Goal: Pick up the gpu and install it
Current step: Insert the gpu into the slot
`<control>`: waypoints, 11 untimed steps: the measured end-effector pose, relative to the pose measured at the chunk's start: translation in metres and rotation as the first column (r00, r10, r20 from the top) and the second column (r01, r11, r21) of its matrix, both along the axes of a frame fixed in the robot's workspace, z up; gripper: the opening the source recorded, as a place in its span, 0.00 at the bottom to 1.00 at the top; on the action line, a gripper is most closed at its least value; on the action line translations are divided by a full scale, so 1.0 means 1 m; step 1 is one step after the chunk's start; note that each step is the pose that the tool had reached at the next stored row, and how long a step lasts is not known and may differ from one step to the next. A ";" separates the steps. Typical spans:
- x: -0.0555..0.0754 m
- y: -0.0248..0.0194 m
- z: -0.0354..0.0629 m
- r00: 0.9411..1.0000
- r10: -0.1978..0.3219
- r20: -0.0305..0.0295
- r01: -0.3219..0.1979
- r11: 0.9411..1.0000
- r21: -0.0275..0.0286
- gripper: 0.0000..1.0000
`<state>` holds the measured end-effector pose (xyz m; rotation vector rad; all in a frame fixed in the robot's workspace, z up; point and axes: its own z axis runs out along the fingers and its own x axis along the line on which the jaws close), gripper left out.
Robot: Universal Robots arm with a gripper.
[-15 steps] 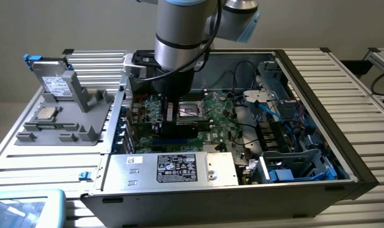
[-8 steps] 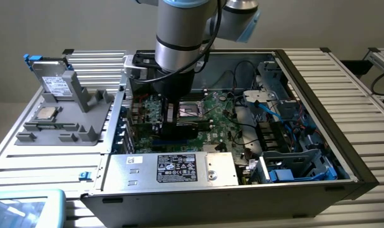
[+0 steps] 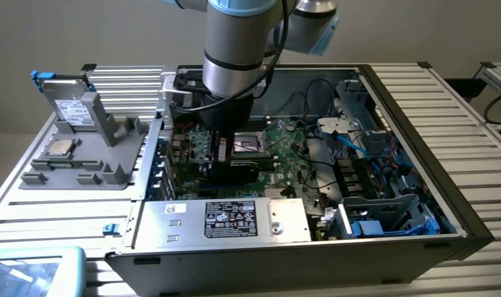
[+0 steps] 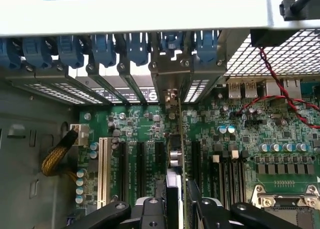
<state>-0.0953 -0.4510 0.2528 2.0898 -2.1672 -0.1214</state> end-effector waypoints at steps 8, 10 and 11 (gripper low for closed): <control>-0.001 0.0000 0.0004 1.000 0.000 0.000 0.000 1.000 0.001 0.27; -0.001 0.0001 0.0024 1.000 0.000 0.000 0.000 1.000 0.001 0.27; -0.001 0.0002 0.0035 1.000 0.000 0.000 0.000 1.000 0.000 0.27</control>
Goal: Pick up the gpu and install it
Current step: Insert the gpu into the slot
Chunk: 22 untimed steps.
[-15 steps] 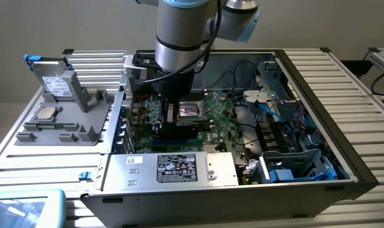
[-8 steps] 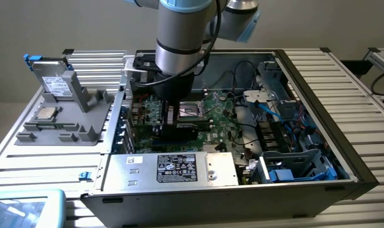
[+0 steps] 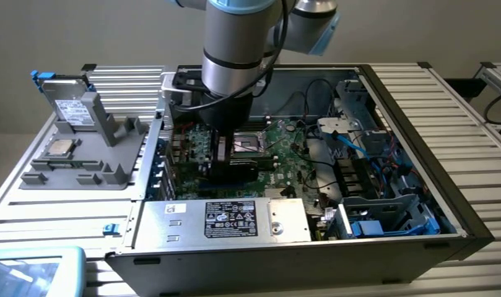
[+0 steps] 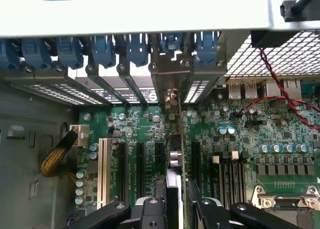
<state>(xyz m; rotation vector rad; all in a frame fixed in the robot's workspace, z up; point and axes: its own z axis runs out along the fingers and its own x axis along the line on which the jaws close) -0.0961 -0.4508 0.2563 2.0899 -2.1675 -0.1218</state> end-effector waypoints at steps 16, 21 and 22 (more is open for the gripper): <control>0.000 0.0024 0.0002 1.000 0.000 0.000 0.000 1.000 0.001 0.27; 0.000 0.0024 -0.0074 1.000 -0.005 0.000 0.005 1.000 0.001 0.27; 0.000 0.0023 -0.0082 1.000 -0.005 0.000 0.005 1.000 0.001 0.27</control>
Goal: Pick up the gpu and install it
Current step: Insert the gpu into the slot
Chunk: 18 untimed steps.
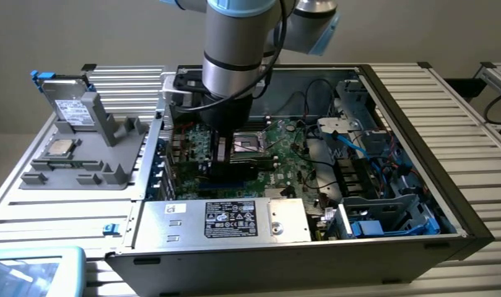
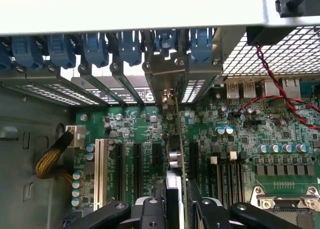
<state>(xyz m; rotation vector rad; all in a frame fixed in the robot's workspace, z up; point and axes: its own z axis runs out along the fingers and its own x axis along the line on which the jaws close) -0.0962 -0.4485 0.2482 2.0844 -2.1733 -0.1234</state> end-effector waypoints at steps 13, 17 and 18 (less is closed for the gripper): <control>0.000 0.0001 0.0047 1.000 -0.001 0.000 0.001 1.000 0.000 0.27; 0.000 -0.0015 0.0047 1.000 -0.001 0.000 0.001 1.000 0.000 0.27; 0.000 -0.0029 0.0044 1.000 -0.001 0.000 0.001 1.000 0.000 0.27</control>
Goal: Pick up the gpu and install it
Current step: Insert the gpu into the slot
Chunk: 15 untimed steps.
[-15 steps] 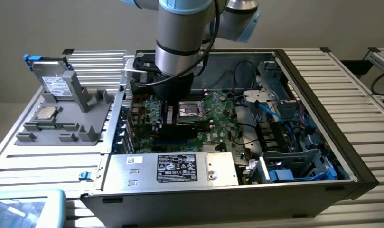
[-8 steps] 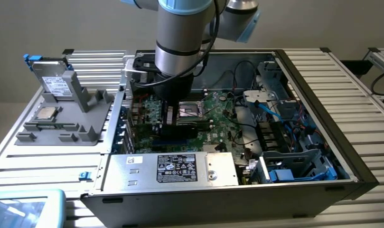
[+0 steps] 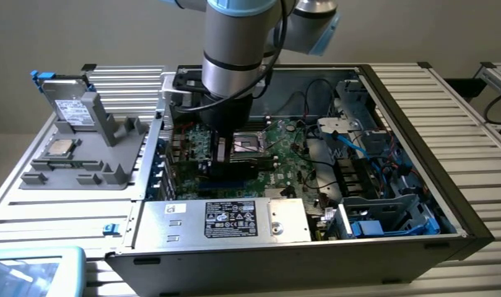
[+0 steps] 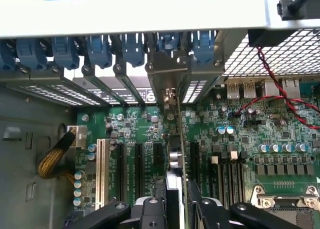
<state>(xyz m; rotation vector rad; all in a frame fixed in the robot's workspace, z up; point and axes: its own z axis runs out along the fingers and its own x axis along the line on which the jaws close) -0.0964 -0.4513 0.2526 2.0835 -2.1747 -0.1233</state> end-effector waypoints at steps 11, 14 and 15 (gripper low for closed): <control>0.000 -0.0012 -0.0033 1.000 0.000 0.000 0.000 1.000 0.000 0.27; -0.001 -0.0011 -0.0037 1.000 0.000 -0.001 0.000 1.000 0.000 0.27; -0.002 -0.0011 -0.0039 1.000 0.000 -0.002 0.000 1.000 0.000 0.27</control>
